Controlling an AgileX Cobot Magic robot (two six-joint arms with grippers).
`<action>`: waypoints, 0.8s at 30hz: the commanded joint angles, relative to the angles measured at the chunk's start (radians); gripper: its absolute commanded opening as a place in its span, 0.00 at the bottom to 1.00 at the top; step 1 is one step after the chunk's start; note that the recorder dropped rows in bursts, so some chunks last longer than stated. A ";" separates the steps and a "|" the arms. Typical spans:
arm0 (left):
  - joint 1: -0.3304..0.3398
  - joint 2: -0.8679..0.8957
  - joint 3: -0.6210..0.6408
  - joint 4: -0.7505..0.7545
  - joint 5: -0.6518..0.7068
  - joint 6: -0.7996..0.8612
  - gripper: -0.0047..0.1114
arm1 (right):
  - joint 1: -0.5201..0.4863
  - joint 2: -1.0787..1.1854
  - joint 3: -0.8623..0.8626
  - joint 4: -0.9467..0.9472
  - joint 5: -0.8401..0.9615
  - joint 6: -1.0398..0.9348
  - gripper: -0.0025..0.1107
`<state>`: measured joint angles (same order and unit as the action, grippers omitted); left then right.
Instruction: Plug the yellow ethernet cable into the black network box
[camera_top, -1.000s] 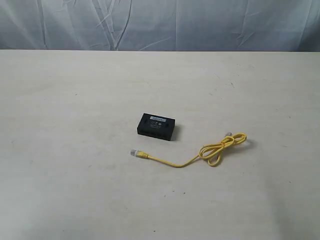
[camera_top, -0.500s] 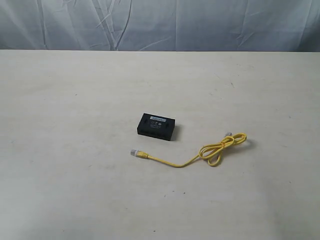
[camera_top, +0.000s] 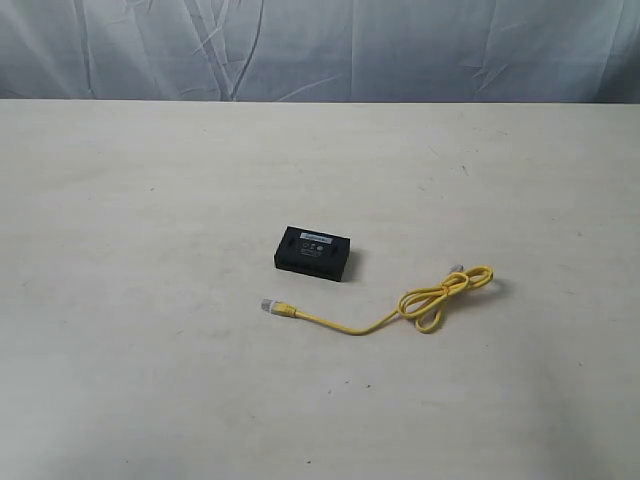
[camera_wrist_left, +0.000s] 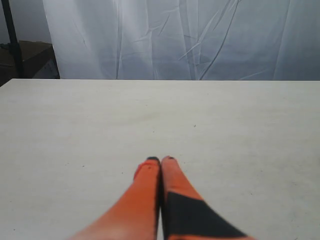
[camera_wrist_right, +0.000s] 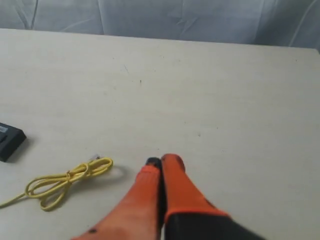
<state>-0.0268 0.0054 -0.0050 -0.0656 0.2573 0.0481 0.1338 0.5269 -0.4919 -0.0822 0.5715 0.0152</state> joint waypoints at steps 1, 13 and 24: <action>-0.006 -0.005 0.005 0.001 -0.011 -0.004 0.04 | -0.004 0.167 -0.082 0.062 -0.048 -0.005 0.01; -0.006 -0.005 0.005 0.001 -0.011 -0.004 0.04 | 0.007 0.760 -0.228 0.501 0.103 -0.334 0.01; -0.006 -0.005 0.005 0.001 -0.011 -0.004 0.04 | 0.377 1.145 -0.522 0.543 0.152 -0.465 0.01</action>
<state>-0.0268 0.0054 -0.0050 -0.0656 0.2573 0.0481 0.4229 1.5983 -0.9429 0.4532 0.7146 -0.4002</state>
